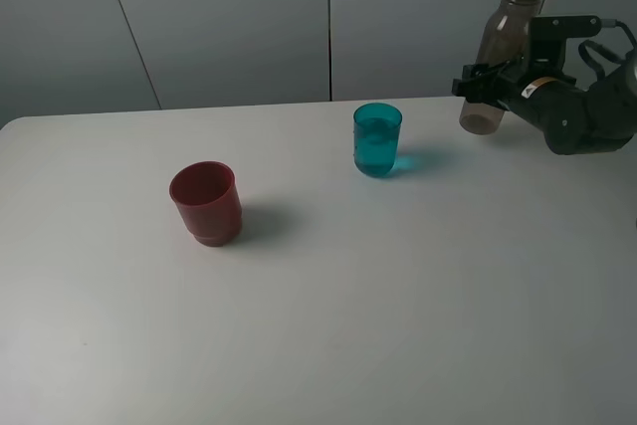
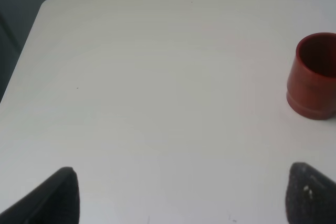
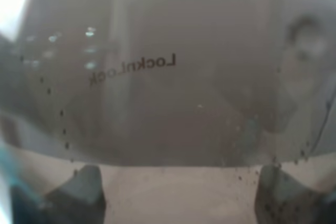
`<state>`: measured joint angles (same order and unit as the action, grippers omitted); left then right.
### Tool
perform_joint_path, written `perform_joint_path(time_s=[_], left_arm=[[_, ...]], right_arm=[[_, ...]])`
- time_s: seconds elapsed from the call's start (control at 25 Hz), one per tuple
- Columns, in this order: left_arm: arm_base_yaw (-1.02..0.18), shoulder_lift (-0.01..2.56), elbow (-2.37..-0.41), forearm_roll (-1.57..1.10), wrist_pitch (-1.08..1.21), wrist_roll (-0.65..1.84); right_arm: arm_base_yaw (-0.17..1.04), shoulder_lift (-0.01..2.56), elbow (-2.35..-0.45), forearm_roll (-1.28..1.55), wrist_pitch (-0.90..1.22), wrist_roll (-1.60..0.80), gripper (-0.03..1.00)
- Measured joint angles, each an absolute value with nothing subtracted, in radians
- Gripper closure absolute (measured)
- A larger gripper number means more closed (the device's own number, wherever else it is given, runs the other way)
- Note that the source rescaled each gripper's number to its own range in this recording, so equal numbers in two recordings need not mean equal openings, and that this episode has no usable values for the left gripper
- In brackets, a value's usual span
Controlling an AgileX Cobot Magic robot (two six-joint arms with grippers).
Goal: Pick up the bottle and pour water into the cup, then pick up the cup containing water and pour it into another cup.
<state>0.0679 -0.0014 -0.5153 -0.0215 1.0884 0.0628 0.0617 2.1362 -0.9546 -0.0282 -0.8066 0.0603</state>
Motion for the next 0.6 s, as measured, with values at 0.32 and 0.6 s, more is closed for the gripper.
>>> perform_joint_path(time_s=[0.32, 0.6], left_arm=[[0.068, -0.001, -0.515, -0.022, 1.088, 0.063], [0.068, -0.001, -0.515, -0.022, 1.088, 0.063]], right_arm=[[0.062, 2.158, -0.955, -0.068, -0.793, 0.066, 0.97], [0.062, 2.158, -0.955, -0.072, -0.767, 0.085, 0.97]])
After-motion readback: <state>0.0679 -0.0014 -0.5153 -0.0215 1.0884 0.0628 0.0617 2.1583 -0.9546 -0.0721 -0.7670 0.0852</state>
